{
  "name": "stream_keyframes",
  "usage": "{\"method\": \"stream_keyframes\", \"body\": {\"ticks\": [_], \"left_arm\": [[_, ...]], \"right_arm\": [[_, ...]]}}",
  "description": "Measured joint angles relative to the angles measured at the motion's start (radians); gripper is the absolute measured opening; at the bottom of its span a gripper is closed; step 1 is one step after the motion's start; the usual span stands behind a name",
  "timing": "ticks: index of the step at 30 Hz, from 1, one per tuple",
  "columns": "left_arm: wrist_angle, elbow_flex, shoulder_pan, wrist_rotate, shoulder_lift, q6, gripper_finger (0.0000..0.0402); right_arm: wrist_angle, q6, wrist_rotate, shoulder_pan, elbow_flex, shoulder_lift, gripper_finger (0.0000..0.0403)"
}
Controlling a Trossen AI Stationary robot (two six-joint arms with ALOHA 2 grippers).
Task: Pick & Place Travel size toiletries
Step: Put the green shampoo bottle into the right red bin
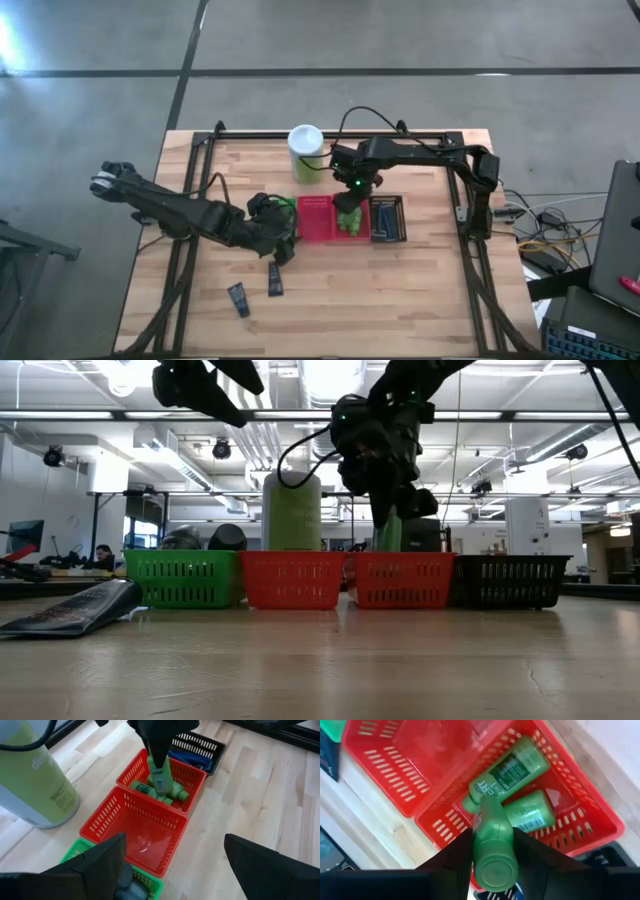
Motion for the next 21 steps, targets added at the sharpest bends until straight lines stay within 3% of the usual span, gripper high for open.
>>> {"method": "stream_keyframes", "body": {"ticks": [3, 5, 9, 16, 21], "left_arm": [[-0.005, 0.000, 0.000, 0.000, 0.000, -0.002, 0.0341], [-0.006, 0.000, 0.000, 0.000, 0.000, 0.001, 0.0341], [-0.006, -0.003, 0.001, 0.000, 0.000, 0.014, 0.0341], [-0.006, -0.010, 0.001, 0.002, 0.000, 0.013, 0.0341], [-0.008, -0.012, 0.001, 0.002, 0.000, 0.013, 0.0341]], "right_arm": [[-0.014, -0.022, -0.025, -0.001, 0.007, 0.000, 0.0139], [-0.018, -0.022, -0.100, -0.006, 0.008, 0.000, 0.0147], [-0.024, -0.029, -0.150, -0.006, 0.006, 0.004, 0.0140], [-0.018, -0.018, 0.132, -0.006, 0.019, -0.027, 0.0152], [-0.122, -0.055, 0.141, -0.001, 0.062, -0.067, 0.0187]]}}
